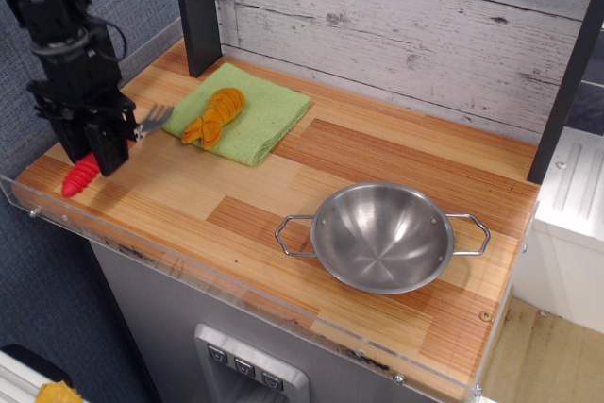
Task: Move the red fork to the other side of the green rag.
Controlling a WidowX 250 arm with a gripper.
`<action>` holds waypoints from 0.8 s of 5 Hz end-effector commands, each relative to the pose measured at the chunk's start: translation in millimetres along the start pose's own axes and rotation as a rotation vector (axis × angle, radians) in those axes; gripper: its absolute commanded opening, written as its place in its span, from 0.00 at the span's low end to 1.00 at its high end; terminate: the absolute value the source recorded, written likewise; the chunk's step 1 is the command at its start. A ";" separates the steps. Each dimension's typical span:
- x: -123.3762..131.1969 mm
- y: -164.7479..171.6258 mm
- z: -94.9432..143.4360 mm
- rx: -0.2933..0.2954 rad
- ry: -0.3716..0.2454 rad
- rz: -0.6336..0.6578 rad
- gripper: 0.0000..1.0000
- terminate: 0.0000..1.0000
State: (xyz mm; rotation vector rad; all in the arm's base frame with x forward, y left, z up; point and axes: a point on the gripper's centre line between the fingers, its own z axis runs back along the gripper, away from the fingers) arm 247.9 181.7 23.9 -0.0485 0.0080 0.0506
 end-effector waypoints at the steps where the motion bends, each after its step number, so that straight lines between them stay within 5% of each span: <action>1: 37.6 27.0 3.9 -0.032 -0.072 -0.181 0.00 0.00; 3: 44.5 19.5 14.5 0.000 -0.048 -0.232 0.00 0.00; 4: 41.0 10.7 26.1 0.024 -0.052 -0.249 1.00 0.00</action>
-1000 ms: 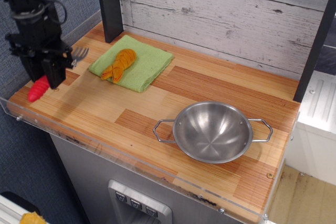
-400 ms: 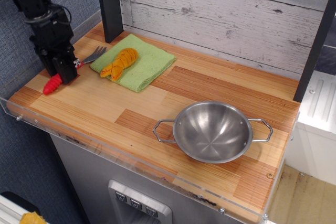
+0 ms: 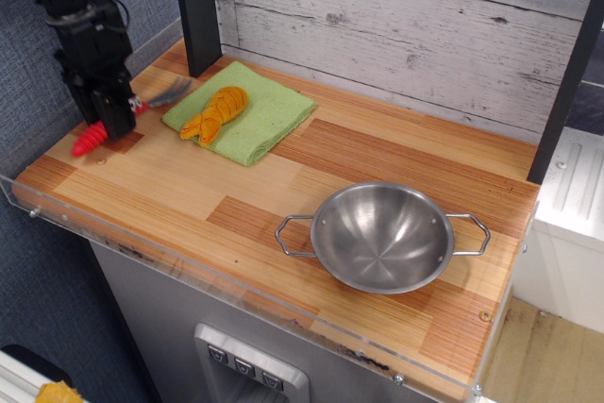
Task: Move the red fork to the other side of the green rag.
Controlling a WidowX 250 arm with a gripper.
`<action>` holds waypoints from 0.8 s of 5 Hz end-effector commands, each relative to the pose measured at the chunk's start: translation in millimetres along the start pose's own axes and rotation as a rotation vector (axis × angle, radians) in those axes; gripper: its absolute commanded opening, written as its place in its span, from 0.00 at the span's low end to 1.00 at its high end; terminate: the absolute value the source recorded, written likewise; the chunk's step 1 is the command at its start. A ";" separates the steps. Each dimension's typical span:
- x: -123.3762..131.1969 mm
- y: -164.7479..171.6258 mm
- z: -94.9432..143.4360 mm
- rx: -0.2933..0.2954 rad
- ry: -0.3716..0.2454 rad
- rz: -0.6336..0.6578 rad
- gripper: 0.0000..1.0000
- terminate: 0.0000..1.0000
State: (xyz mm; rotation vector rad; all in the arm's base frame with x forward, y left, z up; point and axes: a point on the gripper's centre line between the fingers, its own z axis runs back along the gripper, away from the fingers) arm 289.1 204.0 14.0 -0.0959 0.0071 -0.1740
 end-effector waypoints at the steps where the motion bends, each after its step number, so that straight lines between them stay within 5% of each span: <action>1: 1.9 -20.3 42.1 0.102 -0.030 -0.021 1.00 0.00; 2: -1.0 -30.7 57.2 0.142 -0.035 -0.007 1.00 0.00; 4: -1.6 -104.5 105.0 0.183 -0.171 0.225 1.00 0.00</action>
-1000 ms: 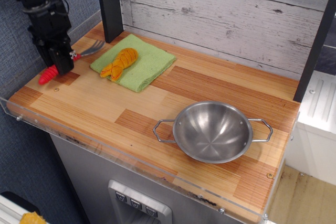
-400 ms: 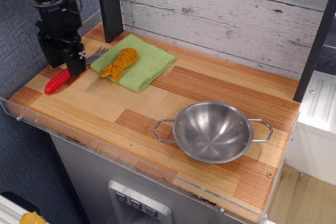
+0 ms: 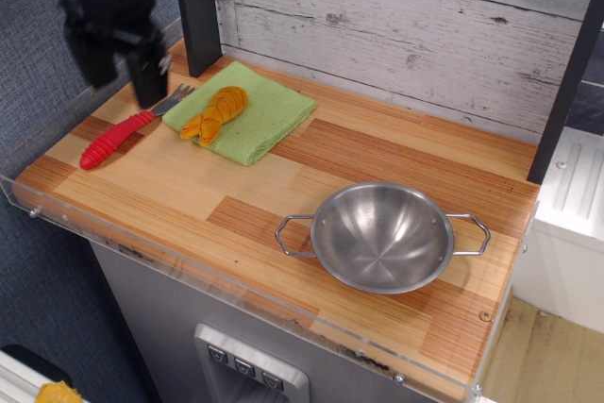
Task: Move the red fork to the other side of the green rag.
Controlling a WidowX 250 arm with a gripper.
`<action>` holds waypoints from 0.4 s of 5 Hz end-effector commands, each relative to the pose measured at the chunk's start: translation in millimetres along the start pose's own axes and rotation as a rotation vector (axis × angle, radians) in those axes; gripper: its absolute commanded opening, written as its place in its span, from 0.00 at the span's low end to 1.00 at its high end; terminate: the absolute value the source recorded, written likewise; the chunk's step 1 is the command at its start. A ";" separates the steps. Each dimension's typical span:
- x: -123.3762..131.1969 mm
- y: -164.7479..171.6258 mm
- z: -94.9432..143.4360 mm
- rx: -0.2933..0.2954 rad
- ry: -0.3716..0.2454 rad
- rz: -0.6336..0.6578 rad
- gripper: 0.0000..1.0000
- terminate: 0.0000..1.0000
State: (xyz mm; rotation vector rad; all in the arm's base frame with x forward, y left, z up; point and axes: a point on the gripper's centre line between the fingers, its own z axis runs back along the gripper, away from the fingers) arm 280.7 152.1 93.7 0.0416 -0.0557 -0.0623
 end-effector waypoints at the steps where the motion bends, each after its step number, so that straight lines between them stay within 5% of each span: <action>1: 1.2 -62.4 45.0 0.069 -0.105 0.056 1.00 0.00; 2: 3.5 -72.2 50.4 0.082 -0.099 -0.008 1.00 0.00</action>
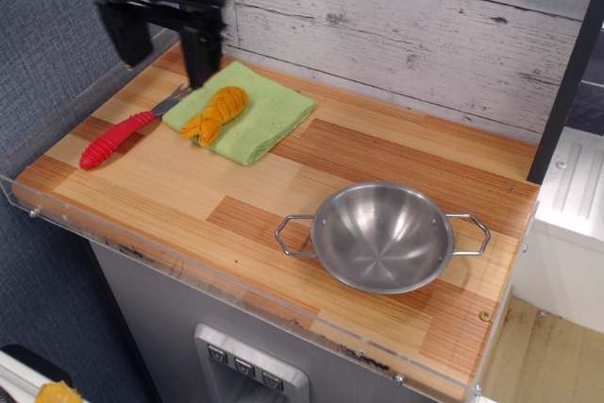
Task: Move the red fork to the other side of the green rag.
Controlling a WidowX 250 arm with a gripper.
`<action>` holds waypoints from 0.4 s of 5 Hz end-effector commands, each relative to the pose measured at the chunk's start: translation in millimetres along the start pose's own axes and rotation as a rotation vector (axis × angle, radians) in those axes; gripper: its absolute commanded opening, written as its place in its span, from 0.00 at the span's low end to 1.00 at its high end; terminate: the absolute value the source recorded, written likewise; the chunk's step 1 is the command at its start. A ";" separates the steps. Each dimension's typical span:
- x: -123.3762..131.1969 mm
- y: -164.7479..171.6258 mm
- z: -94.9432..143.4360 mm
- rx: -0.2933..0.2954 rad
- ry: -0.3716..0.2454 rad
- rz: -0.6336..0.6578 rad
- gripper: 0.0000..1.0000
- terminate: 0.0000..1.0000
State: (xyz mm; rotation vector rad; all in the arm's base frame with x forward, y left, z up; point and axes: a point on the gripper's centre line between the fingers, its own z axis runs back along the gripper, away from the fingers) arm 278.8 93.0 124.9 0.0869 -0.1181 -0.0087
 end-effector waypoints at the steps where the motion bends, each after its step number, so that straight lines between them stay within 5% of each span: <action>1: 0.2 -13.7 17.5 0.030 -0.041 -0.061 1.00 0.00; 2: 0.2 -13.7 17.5 0.030 -0.041 -0.061 1.00 1.00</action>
